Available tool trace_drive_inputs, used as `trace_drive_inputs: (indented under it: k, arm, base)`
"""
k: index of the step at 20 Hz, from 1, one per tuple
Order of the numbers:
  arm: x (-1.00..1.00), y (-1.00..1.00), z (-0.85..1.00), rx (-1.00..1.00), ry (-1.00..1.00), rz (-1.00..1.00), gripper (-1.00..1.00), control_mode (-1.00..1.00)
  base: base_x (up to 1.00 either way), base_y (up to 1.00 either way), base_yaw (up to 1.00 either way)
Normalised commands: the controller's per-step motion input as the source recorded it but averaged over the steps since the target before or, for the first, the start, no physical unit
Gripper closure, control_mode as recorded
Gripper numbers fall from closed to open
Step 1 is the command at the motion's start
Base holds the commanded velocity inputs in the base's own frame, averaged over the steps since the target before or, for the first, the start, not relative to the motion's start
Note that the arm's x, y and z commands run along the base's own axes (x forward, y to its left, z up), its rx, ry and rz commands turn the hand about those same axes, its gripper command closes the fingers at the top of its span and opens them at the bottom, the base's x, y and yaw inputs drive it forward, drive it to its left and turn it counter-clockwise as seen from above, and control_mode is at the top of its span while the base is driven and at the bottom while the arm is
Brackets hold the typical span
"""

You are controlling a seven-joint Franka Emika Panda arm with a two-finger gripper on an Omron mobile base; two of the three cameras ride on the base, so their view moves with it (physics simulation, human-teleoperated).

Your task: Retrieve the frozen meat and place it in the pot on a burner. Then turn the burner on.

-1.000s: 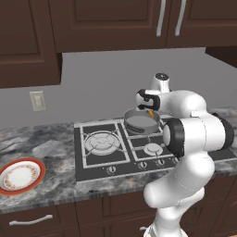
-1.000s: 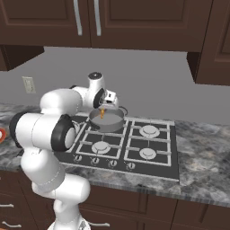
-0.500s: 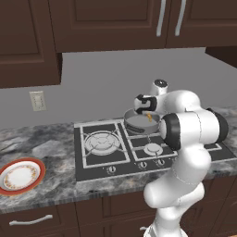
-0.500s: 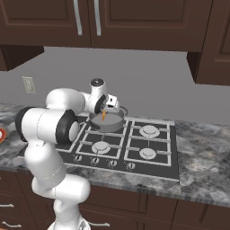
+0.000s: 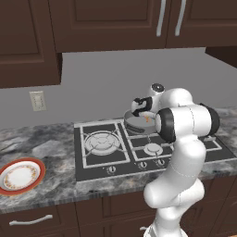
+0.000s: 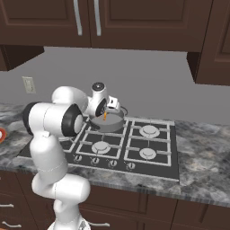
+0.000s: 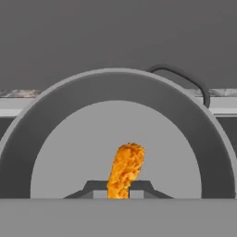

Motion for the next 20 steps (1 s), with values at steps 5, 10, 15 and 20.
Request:
trace_drive_inputs:
  k: [5, 10, 15, 20]
  arm:
    - [0.31, 0.0, -0.18, 0.0, -0.09, 0.0, 1.0, -1.0]
    - [0.15, 0.0, -0.23, 0.0, -0.07, 0.0, 1.0, -1.0]
    - [0.09, 0.0, -0.18, 0.0, -0.08, 0.0, -1.0, -1.0]
    - [0.0, 0.0, 0.0, 0.0, -0.01, 0.0, -1.0, -1.0]
  base:
    - [0.0, 0.0, 0.0]
    - [0.0, 0.0, 0.0]
    - [0.0, 0.0, 0.0]
    - [0.0, 0.0, 0.0]
